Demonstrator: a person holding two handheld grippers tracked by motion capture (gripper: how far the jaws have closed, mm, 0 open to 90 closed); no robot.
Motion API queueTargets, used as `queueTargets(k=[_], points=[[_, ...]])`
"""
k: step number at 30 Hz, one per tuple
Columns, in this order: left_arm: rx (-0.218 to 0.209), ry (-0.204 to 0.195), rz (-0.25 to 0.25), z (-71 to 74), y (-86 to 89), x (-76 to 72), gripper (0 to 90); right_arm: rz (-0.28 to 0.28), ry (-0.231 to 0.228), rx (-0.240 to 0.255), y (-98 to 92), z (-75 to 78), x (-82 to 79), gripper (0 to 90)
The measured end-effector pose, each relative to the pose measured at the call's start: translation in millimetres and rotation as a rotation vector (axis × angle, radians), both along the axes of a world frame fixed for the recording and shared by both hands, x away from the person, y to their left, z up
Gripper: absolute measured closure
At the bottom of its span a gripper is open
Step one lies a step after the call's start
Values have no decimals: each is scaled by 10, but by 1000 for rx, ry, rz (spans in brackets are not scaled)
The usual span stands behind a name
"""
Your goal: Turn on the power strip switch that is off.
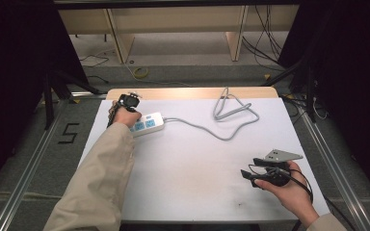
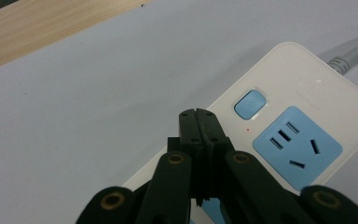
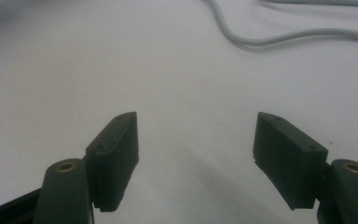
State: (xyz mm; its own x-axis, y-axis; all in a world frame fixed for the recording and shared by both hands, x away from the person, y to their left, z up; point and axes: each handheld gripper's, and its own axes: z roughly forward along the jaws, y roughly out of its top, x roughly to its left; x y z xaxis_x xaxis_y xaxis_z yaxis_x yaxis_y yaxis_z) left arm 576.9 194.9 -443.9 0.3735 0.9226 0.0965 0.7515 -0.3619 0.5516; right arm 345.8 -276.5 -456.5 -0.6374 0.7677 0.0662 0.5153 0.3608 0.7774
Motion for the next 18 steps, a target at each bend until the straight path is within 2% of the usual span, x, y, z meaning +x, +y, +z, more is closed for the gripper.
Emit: queueTargets(k=[3,6,13,16,18], points=[[1,11,0,0,2,-1,900,1,0,1,1,0,3,316],[23,10,-4,-8,-18,1,900,2,-1,1,5,4,-2,316],[19,20,0,-15,-19,14,900,3,2,0,0,-1,4,316],[43,20,-14,-16,-38,14,900,4,2,0,1,-1,5,317],[41,21,-12,-18,-39,14,900,3,-1,2,2,1,2,318]])
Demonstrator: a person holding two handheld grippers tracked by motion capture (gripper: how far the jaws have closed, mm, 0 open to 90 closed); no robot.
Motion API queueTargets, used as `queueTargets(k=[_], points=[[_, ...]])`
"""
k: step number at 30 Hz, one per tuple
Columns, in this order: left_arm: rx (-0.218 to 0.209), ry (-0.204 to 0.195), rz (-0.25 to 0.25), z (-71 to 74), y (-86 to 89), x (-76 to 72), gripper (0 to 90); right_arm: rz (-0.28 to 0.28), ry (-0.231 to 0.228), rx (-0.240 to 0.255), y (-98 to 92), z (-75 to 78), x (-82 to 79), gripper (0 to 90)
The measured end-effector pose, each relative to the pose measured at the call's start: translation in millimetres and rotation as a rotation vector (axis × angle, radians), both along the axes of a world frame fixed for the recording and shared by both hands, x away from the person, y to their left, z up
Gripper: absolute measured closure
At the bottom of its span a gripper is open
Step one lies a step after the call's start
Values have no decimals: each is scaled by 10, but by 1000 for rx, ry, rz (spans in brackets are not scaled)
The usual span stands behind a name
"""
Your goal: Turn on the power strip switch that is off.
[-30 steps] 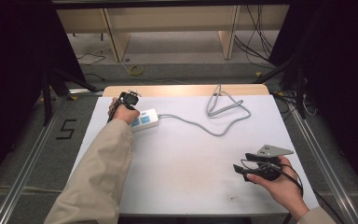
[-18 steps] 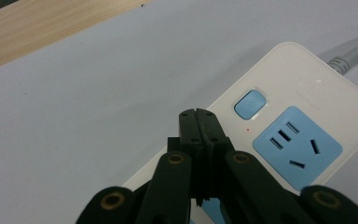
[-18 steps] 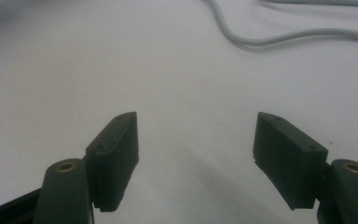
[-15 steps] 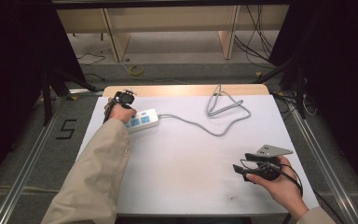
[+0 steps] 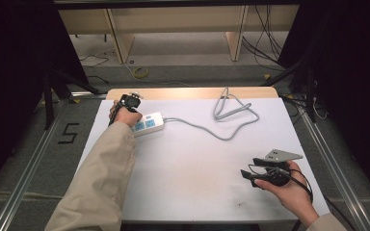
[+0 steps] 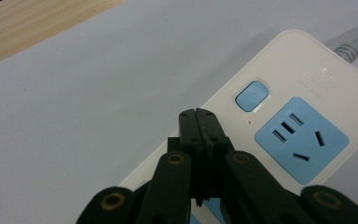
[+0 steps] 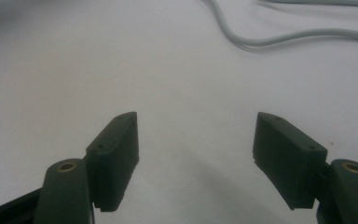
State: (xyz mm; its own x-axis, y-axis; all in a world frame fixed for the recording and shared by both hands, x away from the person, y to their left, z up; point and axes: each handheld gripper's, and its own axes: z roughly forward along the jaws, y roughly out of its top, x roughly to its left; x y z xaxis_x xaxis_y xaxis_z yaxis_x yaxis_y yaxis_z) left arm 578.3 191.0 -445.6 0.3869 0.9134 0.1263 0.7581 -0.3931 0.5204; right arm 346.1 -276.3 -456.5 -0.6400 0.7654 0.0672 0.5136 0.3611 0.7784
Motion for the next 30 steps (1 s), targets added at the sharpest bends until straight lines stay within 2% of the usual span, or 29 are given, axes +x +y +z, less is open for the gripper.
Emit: queueTargets(k=[10,13,20,24,30], points=[[9,-8,0,-16,-12,-10,900,-2,-2,1,-3,6,-3,318],[-11,-11,10,-19,4,-15,900,-1,0,1,-7,4,-1,318],[-18,-9,9,-17,16,-17,899,-3,0,1,-5,6,-3,318],[-28,-21,6,-26,29,-29,898,-4,-1,-1,-2,8,-4,318],[-66,-35,28,-28,62,-51,897,-3,-5,0,6,15,-11,318]])
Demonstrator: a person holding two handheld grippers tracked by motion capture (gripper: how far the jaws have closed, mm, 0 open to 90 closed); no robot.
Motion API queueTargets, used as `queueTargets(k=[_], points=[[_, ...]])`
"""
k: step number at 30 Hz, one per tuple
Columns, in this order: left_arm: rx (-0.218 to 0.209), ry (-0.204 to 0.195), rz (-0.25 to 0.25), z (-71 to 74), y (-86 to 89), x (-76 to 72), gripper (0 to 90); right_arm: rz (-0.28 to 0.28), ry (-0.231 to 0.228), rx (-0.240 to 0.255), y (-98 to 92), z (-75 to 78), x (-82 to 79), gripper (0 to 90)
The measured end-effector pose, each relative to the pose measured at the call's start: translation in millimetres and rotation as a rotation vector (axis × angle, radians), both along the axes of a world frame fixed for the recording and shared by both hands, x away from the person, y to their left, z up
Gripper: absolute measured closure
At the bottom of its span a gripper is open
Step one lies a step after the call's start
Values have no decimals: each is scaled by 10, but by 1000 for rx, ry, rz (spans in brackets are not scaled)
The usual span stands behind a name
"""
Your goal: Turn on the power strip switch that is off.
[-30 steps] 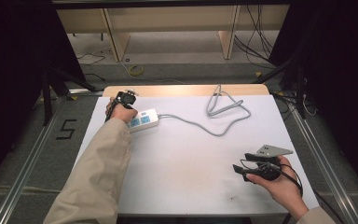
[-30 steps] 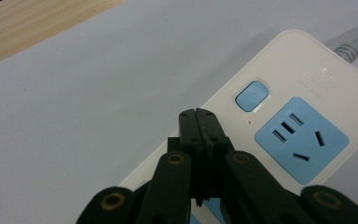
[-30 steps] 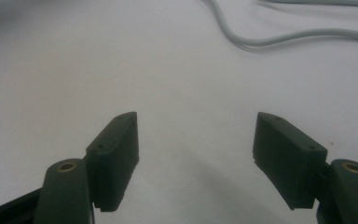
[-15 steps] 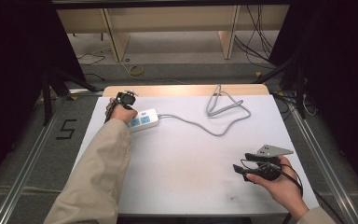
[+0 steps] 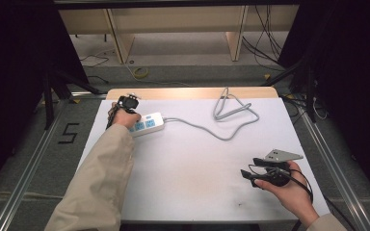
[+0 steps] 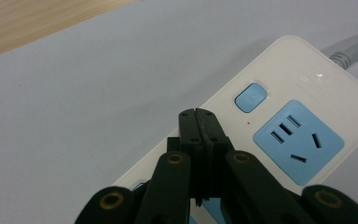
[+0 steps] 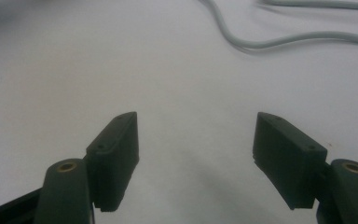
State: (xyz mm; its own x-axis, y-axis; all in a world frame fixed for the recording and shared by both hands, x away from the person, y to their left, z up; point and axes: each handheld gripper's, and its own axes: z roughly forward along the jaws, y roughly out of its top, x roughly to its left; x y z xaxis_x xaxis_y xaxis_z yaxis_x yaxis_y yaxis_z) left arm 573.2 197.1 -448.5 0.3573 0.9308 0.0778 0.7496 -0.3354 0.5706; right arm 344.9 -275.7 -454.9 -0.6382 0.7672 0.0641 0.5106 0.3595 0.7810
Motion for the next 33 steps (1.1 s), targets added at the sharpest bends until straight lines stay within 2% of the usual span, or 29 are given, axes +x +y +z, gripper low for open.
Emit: queueTargets(k=[2,4,6,8,11,13,24,28,33], points=[[7,1,-7,2,7,-8,896,0,0,1,2,0,0,318],[-6,-6,-4,-4,14,-16,894,1,0,-1,5,1,0,318],[-18,-11,1,-3,26,-22,827,1,0,1,9,1,-2,318],[-23,-15,-4,-4,31,-34,816,2,1,0,10,1,-2,318],[-27,-31,3,22,35,-50,792,0,2,-1,8,-1,2,318],[-11,-51,17,57,42,-62,787,-1,2,-1,9,0,2,318],[-37,-97,37,172,90,-195,686,3,-2,-1,21,4,-1,318],[-61,-85,24,216,100,-262,604,2,1,-3,26,7,-2,318],[-139,-90,11,280,65,-363,526,0,2,-4,33,9,-2,318]])
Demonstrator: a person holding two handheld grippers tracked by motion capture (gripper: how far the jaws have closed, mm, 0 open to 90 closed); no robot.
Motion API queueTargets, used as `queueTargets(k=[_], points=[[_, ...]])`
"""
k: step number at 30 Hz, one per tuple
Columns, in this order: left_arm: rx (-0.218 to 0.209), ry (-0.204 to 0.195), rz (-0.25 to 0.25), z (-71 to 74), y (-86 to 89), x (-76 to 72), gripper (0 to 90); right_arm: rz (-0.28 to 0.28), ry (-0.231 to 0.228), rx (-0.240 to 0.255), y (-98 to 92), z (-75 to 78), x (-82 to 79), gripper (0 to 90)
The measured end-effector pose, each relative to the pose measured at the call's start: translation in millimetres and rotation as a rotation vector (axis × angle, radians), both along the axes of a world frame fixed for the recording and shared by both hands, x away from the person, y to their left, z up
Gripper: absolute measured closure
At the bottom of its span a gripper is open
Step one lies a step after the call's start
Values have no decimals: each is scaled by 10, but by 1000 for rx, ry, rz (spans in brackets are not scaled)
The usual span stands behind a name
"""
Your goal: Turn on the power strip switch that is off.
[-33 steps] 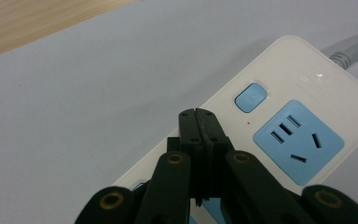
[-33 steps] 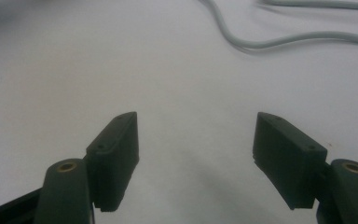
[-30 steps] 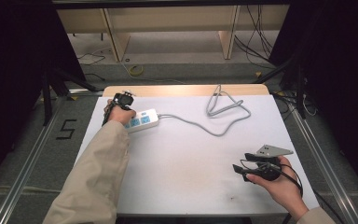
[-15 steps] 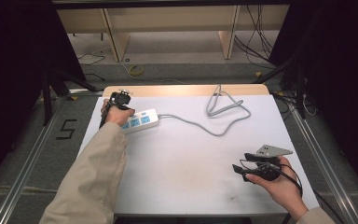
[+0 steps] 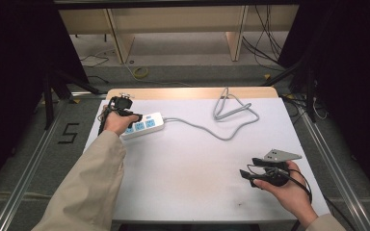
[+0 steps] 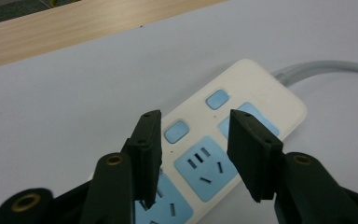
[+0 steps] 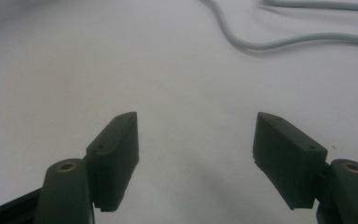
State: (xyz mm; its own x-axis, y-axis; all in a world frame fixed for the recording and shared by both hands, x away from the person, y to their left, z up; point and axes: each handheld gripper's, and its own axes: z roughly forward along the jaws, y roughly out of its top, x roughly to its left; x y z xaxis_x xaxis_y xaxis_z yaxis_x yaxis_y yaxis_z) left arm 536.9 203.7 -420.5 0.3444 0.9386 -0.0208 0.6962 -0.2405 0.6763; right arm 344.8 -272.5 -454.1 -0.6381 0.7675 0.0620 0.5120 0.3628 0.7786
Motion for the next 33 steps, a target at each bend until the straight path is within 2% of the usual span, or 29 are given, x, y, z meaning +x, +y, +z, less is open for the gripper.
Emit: queueTargets(k=[4,9,13,16,21,29,33], points=[[-35,-3,-18,38,-42,-92,424,0,0,-1,0,-1,1,318],[-38,-26,-57,71,-93,-236,352,4,1,3,0,-9,3,319],[-50,-45,-75,77,-107,-361,326,8,3,2,3,-10,4,319],[-66,-85,-98,59,-111,-475,298,8,1,2,4,-8,3,320],[-74,-88,-131,15,-107,-640,274,12,1,-1,7,-9,7,320],[-93,-82,-161,-10,-55,-813,245,14,-1,-1,5,-8,8,320],[-114,-100,-189,-1,-57,-908,216,18,1,-2,12,-13,7,320]])
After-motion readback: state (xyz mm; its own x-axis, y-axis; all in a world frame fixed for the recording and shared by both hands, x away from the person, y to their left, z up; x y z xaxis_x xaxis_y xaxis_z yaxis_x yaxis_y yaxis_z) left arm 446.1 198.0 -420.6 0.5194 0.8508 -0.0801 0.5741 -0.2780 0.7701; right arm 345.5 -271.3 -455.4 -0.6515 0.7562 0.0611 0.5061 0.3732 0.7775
